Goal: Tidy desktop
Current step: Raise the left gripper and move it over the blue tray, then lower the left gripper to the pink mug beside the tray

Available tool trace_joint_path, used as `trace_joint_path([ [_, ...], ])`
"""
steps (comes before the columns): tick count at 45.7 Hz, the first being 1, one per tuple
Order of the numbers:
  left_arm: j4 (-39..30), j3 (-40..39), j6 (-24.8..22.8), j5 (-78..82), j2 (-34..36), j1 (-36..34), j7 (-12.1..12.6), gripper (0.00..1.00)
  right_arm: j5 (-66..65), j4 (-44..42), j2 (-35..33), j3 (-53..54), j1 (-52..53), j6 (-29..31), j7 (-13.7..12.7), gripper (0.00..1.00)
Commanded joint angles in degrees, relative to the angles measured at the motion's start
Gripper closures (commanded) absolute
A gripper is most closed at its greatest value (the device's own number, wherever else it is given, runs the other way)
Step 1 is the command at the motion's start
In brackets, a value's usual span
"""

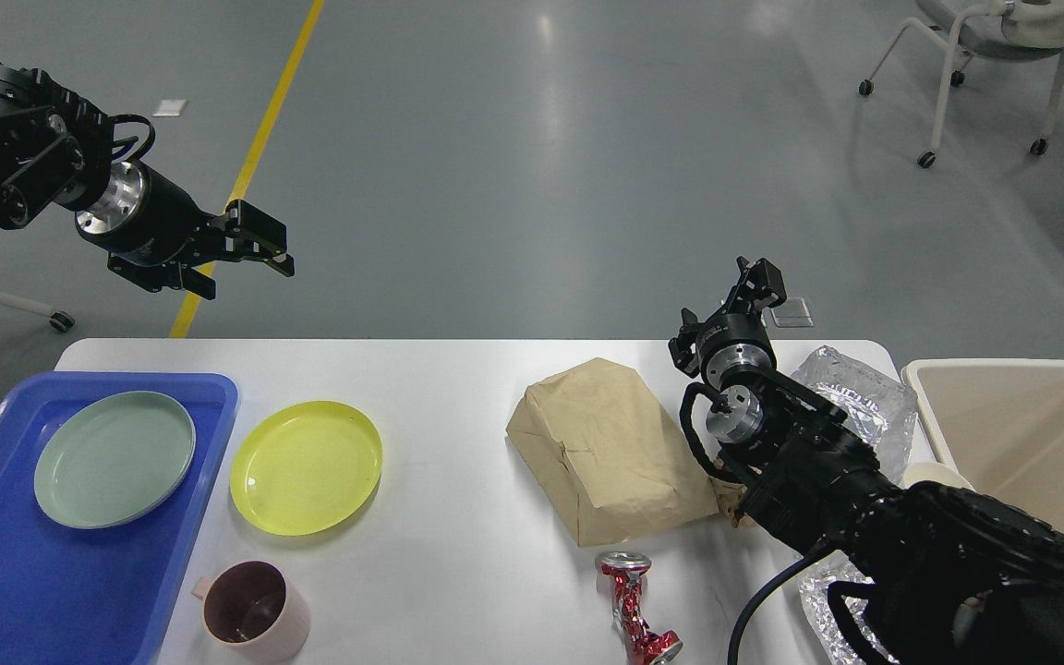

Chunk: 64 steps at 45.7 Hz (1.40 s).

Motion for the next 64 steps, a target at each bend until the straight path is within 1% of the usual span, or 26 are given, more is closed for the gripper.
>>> trace_joint_path([
  [1, -3.10, 1.07, 0.01, 0.41, -2.43, 0.54, 3.91, 0.00, 0.00, 0.00, 0.00, 0.00, 0.00, 0.00, 0.00, 0.00],
  [5, -5.74, 3.18, 0.01, 0.32, -3.57, 0.63, 8.74, 0.00, 0.00, 0.00, 0.00, 0.00, 0.00, 0.00, 0.00, 0.00],
  [9, -6.62, 3.54, 0.01, 0.41, -3.93, 0.98, 14.10, 0.00, 0.00, 0.00, 0.00, 0.00, 0.00, 0.00, 0.00, 0.00],
  [17, -6.62, 3.36, 0.01, 0.41, -4.37, 4.76, 26.58, 0.00, 0.00, 0.00, 0.00, 0.00, 0.00, 0.00, 0.00, 0.00],
  [19, -6.71, 3.36, 0.01, 0.41, -4.28, 5.63, 28.78, 0.00, 0.00, 0.00, 0.00, 0.00, 0.00, 0.00, 0.00, 0.00],
  [21, -6.71, 3.54, 0.01, 0.41, -4.28, 6.34, 30.10, 0.00, 0.00, 0.00, 0.00, 0.00, 0.00, 0.00, 0.00, 0.00],
  [23, -7.14, 3.71, 0.01, 0.41, -4.28, 6.78, 30.64, 0.00, 0.00, 0.00, 0.00, 0.00, 0.00, 0.00, 0.00, 0.00],
  [29, -15.13, 5.56, 0.01, 0.41, -4.02, 6.08, 30.73, 0.00, 0.00, 0.00, 0.00, 0.00, 0.00, 0.00, 0.00, 0.00],
  [34, -21.38, 5.21, 0.01, 0.23, -3.93, 4.24, 29.76, 0.00, 0.00, 0.00, 0.00, 0.00, 0.00, 0.00, 0.00, 0.00],
  [39, -26.30, 5.21, 0.01, -0.38, -3.84, 1.34, 29.41, 0.01, 0.00, 0.00, 0.00, 0.00, 0.00, 0.00, 0.00, 0.00],
  [43, -30.95, 5.65, 0.01, -0.65, -3.40, -1.30, 28.27, 0.01, 0.00, 0.00, 0.00, 0.00, 0.00, 0.00, 0.00, 0.00],
  [45, -32.72, 5.73, 0.01, -0.65, -3.22, -2.18, 27.30, 0.01, 0.00, 0.00, 0.00, 0.00, 0.00, 0.00, 0.00, 0.00],
  [49, -33.60, 7.75, 0.01, -0.65, -3.05, -2.88, 26.33, 0.01, 0.00, 0.00, 0.00, 0.00, 0.00, 0.00, 0.00, 0.00],
  [55, -33.43, 8.63, 0.01, -0.56, -3.05, -3.50, 26.51, 0.01, 0.00, 0.00, 0.00, 0.00, 0.00, 0.00, 0.00, 0.00],
  [58, -33.34, 8.64, 0.01, -0.56, -3.40, -3.33, 27.12, 0.01, 0.00, 0.00, 0.00, 0.00, 0.00, 0.00, 0.00, 0.00],
  [62, -33.34, 8.55, 0.01, -0.56, -3.75, -2.54, 27.04, 0.01, 0.00, 0.00, 0.00, 0.00, 0.00, 0.00, 0.00, 0.00],
  [64, -33.17, 8.37, 0.01, -0.56, -3.75, -1.66, 26.51, 0.01, 0.00, 0.00, 0.00, 0.00, 0.00, 0.00, 0.00, 0.00],
])
